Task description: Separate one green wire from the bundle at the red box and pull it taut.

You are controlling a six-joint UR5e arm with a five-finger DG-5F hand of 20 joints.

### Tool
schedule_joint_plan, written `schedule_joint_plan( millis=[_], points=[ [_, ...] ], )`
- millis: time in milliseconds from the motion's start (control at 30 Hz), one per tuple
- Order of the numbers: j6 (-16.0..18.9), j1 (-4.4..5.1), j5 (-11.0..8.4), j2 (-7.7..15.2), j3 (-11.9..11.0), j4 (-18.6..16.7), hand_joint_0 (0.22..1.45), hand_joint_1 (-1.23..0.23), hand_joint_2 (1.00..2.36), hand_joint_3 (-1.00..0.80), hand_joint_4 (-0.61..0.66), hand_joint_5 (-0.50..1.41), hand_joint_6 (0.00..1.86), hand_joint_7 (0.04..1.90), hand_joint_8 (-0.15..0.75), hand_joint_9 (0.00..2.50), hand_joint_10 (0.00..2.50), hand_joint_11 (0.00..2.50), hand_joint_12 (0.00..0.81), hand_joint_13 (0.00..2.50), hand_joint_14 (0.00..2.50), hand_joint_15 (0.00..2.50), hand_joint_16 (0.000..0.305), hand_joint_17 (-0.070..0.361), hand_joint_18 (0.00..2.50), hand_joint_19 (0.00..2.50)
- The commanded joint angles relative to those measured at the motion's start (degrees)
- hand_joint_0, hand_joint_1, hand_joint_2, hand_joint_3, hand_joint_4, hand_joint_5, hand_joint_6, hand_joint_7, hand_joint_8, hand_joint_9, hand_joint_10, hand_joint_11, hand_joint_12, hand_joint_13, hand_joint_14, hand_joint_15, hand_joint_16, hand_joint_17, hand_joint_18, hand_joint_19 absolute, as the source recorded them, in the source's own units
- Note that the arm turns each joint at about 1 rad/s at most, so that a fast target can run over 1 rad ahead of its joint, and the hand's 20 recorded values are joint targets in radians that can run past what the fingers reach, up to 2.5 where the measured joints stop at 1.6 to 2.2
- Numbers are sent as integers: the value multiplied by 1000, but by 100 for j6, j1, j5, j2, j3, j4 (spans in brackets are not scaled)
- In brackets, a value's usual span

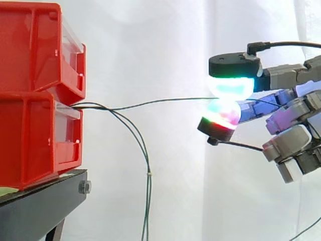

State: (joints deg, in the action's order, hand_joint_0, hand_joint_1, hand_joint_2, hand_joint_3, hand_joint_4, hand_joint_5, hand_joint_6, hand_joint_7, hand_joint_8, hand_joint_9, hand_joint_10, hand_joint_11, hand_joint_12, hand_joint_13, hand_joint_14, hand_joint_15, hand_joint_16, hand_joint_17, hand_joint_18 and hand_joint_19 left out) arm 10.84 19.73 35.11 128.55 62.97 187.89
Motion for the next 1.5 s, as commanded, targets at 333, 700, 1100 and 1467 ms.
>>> schedule_joint_plan(
  millis=[333,700,1100,1467],
  points=[
    [-1242,66,752,-5,699,-1782,594,-725,1018,-231,34,-135,922,1143,218,1343,1417,1456,294,1368,19,1518,43,96,981,916],
    [-1339,57,752,-5,699,-1738,599,-711,1016,-289,37,-141,923,1130,215,1308,1604,1411,296,1364,16,1526,41,93,958,907],
    [-1339,57,725,-5,699,-1686,593,-724,1018,-160,28,-120,935,1142,261,1348,1715,1324,327,1377,15,1518,44,98,973,881],
    [-1471,66,761,-5,699,-1642,597,-726,1017,-164,30,-118,936,1130,262,1353,1699,1352,328,1377,13,1509,44,98,973,874]
  ],
)
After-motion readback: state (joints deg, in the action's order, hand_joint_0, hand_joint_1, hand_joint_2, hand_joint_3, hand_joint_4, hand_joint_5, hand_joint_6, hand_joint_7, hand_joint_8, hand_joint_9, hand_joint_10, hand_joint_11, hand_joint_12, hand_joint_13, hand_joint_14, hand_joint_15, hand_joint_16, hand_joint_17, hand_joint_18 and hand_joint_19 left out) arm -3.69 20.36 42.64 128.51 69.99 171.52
